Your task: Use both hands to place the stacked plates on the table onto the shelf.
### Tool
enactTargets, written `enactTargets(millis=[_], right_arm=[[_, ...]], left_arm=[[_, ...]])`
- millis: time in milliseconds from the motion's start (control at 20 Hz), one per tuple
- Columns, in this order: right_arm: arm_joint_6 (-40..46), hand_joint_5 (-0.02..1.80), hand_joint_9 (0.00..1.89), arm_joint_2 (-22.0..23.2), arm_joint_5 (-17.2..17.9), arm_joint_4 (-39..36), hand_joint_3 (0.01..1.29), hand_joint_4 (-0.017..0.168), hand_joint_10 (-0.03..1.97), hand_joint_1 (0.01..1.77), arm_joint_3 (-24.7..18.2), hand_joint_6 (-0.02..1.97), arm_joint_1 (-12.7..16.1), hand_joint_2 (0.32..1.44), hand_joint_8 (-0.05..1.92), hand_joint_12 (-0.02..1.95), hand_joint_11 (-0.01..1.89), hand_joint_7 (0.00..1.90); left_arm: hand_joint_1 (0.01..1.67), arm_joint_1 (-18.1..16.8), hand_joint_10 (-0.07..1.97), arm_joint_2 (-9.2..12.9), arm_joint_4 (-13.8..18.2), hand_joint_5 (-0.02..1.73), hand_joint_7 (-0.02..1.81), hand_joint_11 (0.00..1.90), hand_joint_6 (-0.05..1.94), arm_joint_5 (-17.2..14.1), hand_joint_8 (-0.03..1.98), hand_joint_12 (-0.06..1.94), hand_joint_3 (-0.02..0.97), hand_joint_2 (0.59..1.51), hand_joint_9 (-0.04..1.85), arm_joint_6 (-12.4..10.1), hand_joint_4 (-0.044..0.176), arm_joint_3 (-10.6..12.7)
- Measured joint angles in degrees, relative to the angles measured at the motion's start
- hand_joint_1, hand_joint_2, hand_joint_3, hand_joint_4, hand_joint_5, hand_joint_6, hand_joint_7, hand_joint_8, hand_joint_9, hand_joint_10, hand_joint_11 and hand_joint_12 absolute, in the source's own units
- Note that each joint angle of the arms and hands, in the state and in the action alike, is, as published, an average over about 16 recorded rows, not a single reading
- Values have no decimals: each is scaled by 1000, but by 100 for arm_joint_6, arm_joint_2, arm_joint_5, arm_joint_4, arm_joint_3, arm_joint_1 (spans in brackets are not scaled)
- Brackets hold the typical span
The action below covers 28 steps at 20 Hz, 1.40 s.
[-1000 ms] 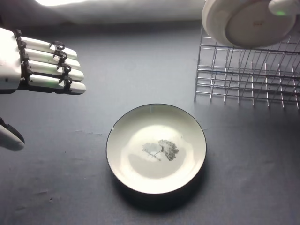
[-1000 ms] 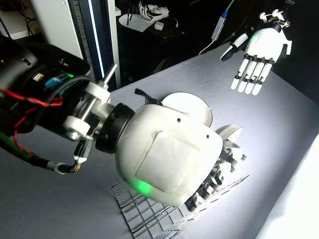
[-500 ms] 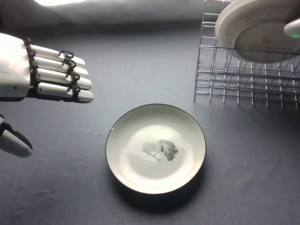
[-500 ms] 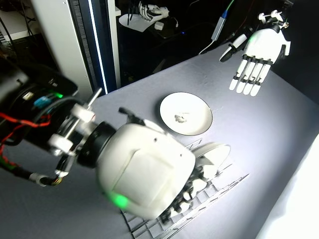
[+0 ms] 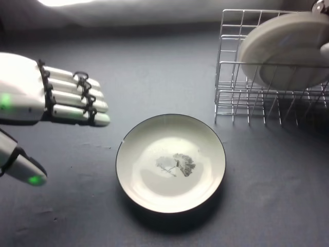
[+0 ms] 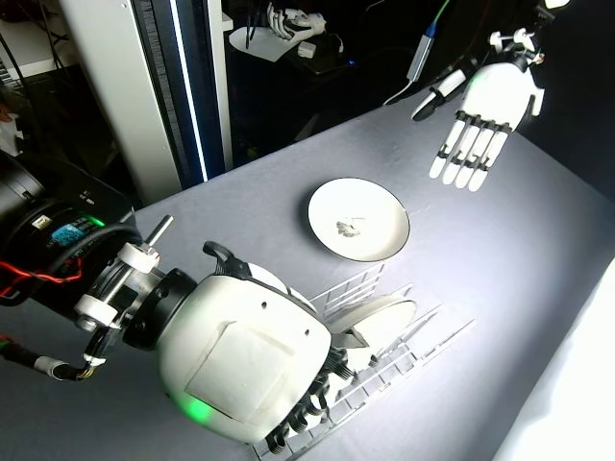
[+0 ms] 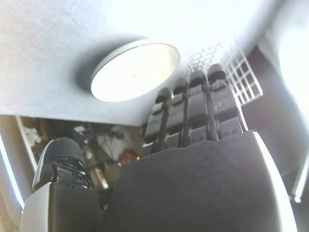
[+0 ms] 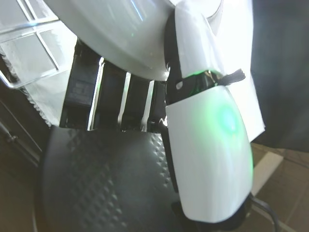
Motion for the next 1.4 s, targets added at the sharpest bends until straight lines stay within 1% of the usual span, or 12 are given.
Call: enactTargets(millis=[100, 200, 350, 600, 750, 900, 1100, 1250, 1400], right_arm=[[2, 784, 814, 0, 44, -60, 12, -8, 1228, 1404, 1, 1035, -55, 1080, 936, 1480, 772, 855], [3, 745, 760, 0, 88, -136, 12, -8, 1159, 1392, 0, 967, -70, 1096, 849, 1493, 700, 813], [6, 682, 680, 0, 141, -269, 13, -7, 1061, 1370, -2, 873, -17, 1108, 721, 1522, 584, 754], [8, 547, 514, 4, 208, -678, 14, -6, 921, 1298, -46, 706, 245, 1117, 492, 1558, 360, 639], [11, 442, 383, 0, 291, -1150, 14, -5, 773, 1200, -118, 547, 451, 1125, 299, 1483, 219, 539], [15, 338, 276, -16, 396, -1827, 14, -3, 557, 1062, -226, 353, 648, 1109, 175, 1238, 120, 426], [20, 208, 160, -38, 517, -2887, 14, -3, 381, 891, -437, 241, 845, 1050, 108, 853, 59, 274], [25, 119, 75, -56, 606, -3746, 14, -2, 235, 766, -635, 146, 932, 996, 54, 555, 27, 160], [38, 53, 24, -75, 675, -4560, 14, -1, 92, 657, -831, 68, 949, 937, 17, 270, 18, 67]], left_arm=[[15, 109, 6, -56, -43, 22, 24, 18, 0, 67, 15, 6, 15, 1103, 17, 21, 2, -34], [15, 206, 6, -118, -63, 21, 22, 18, 0, 138, 15, 6, 15, 1104, 16, 49, 2, -69], [15, 332, 6, -206, -72, 19, 20, 18, 0, 249, 14, 6, 15, 1106, 16, 93, 2, -128], [15, 469, 6, -345, -88, 18, 18, 18, 0, 425, 13, 7, 15, 1109, 17, 162, 1, -233], [15, 512, 6, -411, -95, 20, 18, 19, 1, 514, 13, 7, 15, 1112, 19, 181, 1, -292], [15, 551, 6, -462, -104, 20, 18, 19, 1, 598, 13, 6, 16, 1114, 21, 200, 1, -344], [15, 624, 3, -515, -111, 21, 17, 20, 1, 691, 14, 6, 16, 1115, 21, 230, 1, -405], [15, 680, 0, -542, -121, 22, 17, 21, 1, 745, 14, 6, 16, 1115, 16, 256, 1, -436], [15, 742, -5, -557, -142, 22, 16, 21, 1, 795, 14, 6, 16, 1114, 10, 284, 1, -457]])
